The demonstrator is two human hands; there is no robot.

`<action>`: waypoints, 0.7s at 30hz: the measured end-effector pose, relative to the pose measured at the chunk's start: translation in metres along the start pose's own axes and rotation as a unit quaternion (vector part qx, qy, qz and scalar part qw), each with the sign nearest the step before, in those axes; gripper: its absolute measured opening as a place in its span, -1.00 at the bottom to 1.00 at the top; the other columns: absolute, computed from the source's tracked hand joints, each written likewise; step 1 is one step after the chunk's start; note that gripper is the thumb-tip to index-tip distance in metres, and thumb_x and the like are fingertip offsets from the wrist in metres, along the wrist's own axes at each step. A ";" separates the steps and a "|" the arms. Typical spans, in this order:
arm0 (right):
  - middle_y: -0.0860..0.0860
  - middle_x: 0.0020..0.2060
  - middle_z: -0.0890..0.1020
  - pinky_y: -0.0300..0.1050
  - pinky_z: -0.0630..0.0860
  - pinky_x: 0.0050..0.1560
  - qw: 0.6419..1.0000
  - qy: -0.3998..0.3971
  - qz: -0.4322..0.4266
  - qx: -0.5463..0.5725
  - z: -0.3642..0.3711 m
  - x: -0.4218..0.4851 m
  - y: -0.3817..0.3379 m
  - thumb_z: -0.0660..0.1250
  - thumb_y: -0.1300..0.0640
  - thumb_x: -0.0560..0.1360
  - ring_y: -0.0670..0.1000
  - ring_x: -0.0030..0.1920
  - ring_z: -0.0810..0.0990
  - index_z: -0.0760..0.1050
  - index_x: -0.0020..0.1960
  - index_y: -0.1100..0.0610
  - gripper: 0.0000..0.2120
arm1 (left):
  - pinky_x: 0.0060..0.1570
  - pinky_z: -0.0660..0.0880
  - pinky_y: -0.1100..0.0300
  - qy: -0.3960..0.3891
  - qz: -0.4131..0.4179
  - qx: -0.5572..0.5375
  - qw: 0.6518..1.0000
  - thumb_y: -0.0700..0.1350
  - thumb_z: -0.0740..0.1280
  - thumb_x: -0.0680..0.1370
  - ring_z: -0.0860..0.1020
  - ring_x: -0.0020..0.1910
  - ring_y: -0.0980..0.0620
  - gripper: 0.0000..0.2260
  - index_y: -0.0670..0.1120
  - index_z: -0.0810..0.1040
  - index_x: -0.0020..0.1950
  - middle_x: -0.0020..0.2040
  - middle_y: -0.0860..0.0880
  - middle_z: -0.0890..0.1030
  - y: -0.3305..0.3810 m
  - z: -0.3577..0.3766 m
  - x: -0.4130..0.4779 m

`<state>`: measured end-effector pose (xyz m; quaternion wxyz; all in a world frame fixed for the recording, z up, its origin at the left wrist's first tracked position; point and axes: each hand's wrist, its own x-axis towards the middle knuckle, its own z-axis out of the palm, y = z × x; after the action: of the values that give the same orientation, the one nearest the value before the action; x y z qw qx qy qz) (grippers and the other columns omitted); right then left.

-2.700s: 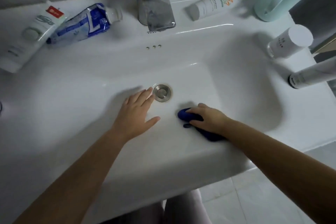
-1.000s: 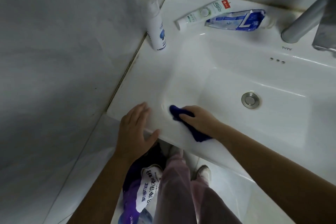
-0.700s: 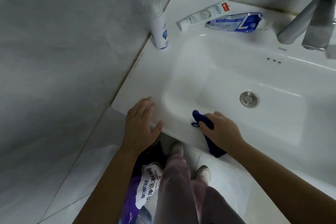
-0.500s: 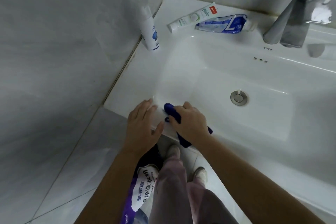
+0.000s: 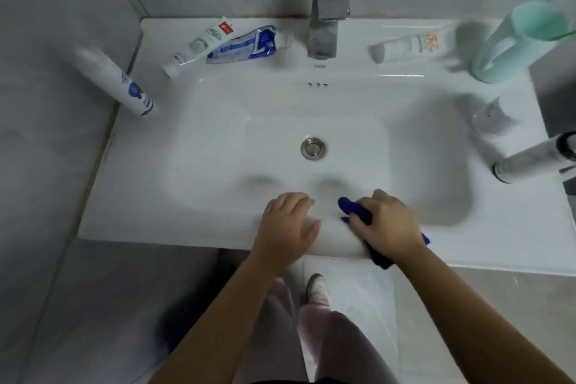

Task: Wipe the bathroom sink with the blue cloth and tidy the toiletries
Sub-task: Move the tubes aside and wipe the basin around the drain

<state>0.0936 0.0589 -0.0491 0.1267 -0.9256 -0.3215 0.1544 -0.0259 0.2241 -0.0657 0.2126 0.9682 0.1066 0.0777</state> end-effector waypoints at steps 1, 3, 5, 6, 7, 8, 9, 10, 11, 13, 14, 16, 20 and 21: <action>0.00 -0.21 0.49 -0.14 0.36 -0.30 1.000 0.013 -0.023 0.010 0.009 0.000 -0.015 0.21 -0.14 0.46 0.06 -0.22 0.50 0.56 -0.05 0.05 -0.70 | -0.04 0.34 0.16 -0.007 0.001 0.005 1.000 0.03 0.19 0.47 0.49 -0.03 -0.03 -0.67 -0.17 0.59 0.02 -0.02 -0.08 0.61 0.002 0.004 0.000; 0.01 -0.24 0.50 -0.14 0.38 -0.35 0.998 0.036 -0.051 0.032 0.014 -0.006 -0.027 0.17 -0.17 0.42 0.08 -0.26 0.51 0.58 -0.04 0.05 -0.64 | -0.13 0.32 0.19 -0.024 -0.001 0.016 1.000 0.02 0.18 0.47 0.52 -0.15 -0.04 -0.71 -0.14 0.58 -0.06 -0.12 -0.04 0.59 0.003 0.006 0.000; 0.03 -0.24 0.50 -0.13 0.43 -0.38 0.996 0.063 -0.044 0.037 0.005 -0.017 -0.005 0.17 -0.17 0.41 0.09 -0.28 0.53 0.58 -0.01 0.06 -0.62 | -0.16 0.33 0.19 -0.041 -0.003 0.022 0.999 0.03 0.16 0.48 0.52 -0.20 -0.04 -0.73 -0.11 0.57 -0.12 -0.16 -0.02 0.57 0.004 0.004 0.000; 0.04 -0.24 0.51 -0.12 0.44 -0.38 0.996 0.081 -0.021 0.040 -0.001 -0.026 0.013 0.19 -0.15 0.41 0.11 -0.28 0.53 0.59 0.00 0.07 -0.63 | -0.16 0.35 0.18 -0.052 -0.004 0.027 0.998 0.03 0.14 0.48 0.52 -0.20 -0.04 -0.73 -0.09 0.56 -0.14 -0.17 0.00 0.56 0.004 0.003 0.000; 0.06 -0.24 0.51 -0.12 0.43 -0.38 0.994 0.105 0.012 0.038 -0.009 -0.036 0.033 0.21 -0.14 0.40 0.14 -0.28 0.54 0.59 -0.01 0.09 -0.63 | -0.17 0.38 0.17 -0.062 -0.007 0.030 0.998 0.04 0.13 0.48 0.52 -0.19 -0.04 -0.73 -0.08 0.56 -0.15 -0.17 0.00 0.56 0.006 0.002 -0.001; 0.08 -0.24 0.50 -0.12 0.42 -0.37 0.990 0.130 0.048 0.032 -0.015 -0.046 0.053 0.23 -0.12 0.40 0.18 -0.27 0.54 0.60 -0.02 0.11 -0.64 | -0.18 0.41 0.15 -0.069 -0.011 0.033 0.997 0.04 0.12 0.48 0.52 -0.18 -0.04 -0.72 -0.07 0.56 -0.15 -0.16 0.00 0.56 0.008 0.001 0.000; 0.11 -0.24 0.50 -0.12 0.40 -0.36 0.985 0.152 0.082 0.029 -0.021 -0.055 0.069 0.29 -0.08 0.40 0.21 -0.26 0.53 0.60 -0.03 0.14 -0.67 | -0.18 0.43 0.13 -0.073 -0.014 0.032 0.997 0.05 0.12 0.48 0.52 -0.18 -0.05 -0.72 -0.07 0.56 -0.16 -0.16 0.00 0.56 0.009 0.000 0.000; 0.13 -0.23 0.50 -0.11 0.37 -0.35 0.979 0.165 0.113 0.027 -0.022 -0.061 0.078 0.37 -0.01 0.38 0.23 -0.25 0.53 0.61 -0.03 0.16 -0.72 | -0.18 0.44 0.11 -0.077 -0.019 0.029 0.996 0.05 0.11 0.48 0.52 -0.18 -0.05 -0.71 -0.07 0.56 -0.16 -0.16 0.00 0.56 0.010 0.000 0.000; 0.15 -0.21 0.49 -0.12 0.35 -0.34 0.974 0.177 0.139 0.023 -0.020 -0.062 0.079 0.43 0.05 0.36 0.24 -0.24 0.52 0.61 -0.04 0.18 -0.76 | -0.18 0.44 0.10 -0.079 -0.023 0.026 0.996 0.05 0.11 0.48 0.51 -0.18 -0.06 -0.71 -0.07 0.56 -0.16 -0.16 0.00 0.56 0.010 0.000 0.000; 0.16 -0.21 0.49 -0.12 0.35 -0.37 0.969 0.198 0.143 0.034 -0.010 -0.059 0.059 0.41 0.05 0.36 0.23 -0.26 0.52 0.61 -0.06 0.18 -0.76 | -0.16 0.44 0.11 -0.074 -0.026 0.027 0.997 0.06 0.10 0.47 0.51 -0.18 -0.07 -0.69 -0.07 0.56 -0.16 -0.17 0.00 0.56 0.010 0.000 0.000; 0.15 -0.22 0.50 -0.12 0.37 -0.40 0.972 0.203 0.115 0.042 -0.004 -0.057 0.043 0.34 0.00 0.37 0.21 -0.28 0.52 0.60 -0.05 0.17 -0.72 | -0.16 0.44 0.11 -0.075 -0.027 0.030 0.996 0.08 0.10 0.47 0.51 -0.18 -0.08 -0.67 -0.08 0.57 -0.16 -0.17 -0.01 0.56 0.011 -0.001 0.000; 0.12 -0.23 0.52 -0.13 0.41 -0.45 0.979 0.198 0.031 0.031 0.010 -0.056 0.018 0.21 -0.06 0.36 0.16 -0.32 0.52 0.59 -0.01 0.15 -0.62 | -0.15 0.45 0.09 -0.085 -0.041 0.038 0.995 0.12 0.08 0.46 0.51 -0.18 -0.09 -0.62 -0.10 0.57 -0.17 -0.19 -0.03 0.56 0.014 -0.003 0.002; 0.16 -0.22 0.54 -0.10 0.46 -0.44 0.978 0.207 0.025 0.012 0.004 -0.073 0.045 0.35 0.01 0.36 0.18 -0.32 0.55 0.59 0.04 0.18 -0.67 | -0.13 0.43 0.05 -0.113 -0.059 0.077 0.989 0.22 0.02 0.42 0.52 -0.16 -0.13 -0.52 -0.11 0.55 -0.21 -0.21 -0.05 0.54 0.023 -0.007 0.008; 0.19 -0.21 0.54 -0.07 0.46 -0.42 0.973 0.220 0.064 0.014 -0.001 -0.081 0.062 0.43 0.08 0.34 0.21 -0.30 0.56 0.58 0.04 0.21 -0.67 | -0.06 0.40 0.05 -0.134 -0.060 0.091 0.985 0.26 -0.04 0.41 0.51 -0.10 -0.12 -0.46 -0.10 0.55 -0.16 -0.17 -0.04 0.54 0.026 -0.009 0.010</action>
<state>0.0683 -0.0404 -0.0521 0.1977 -0.9536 -0.2235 -0.0408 -0.0130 0.2068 -0.0451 0.1407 0.9770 0.1412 -0.0756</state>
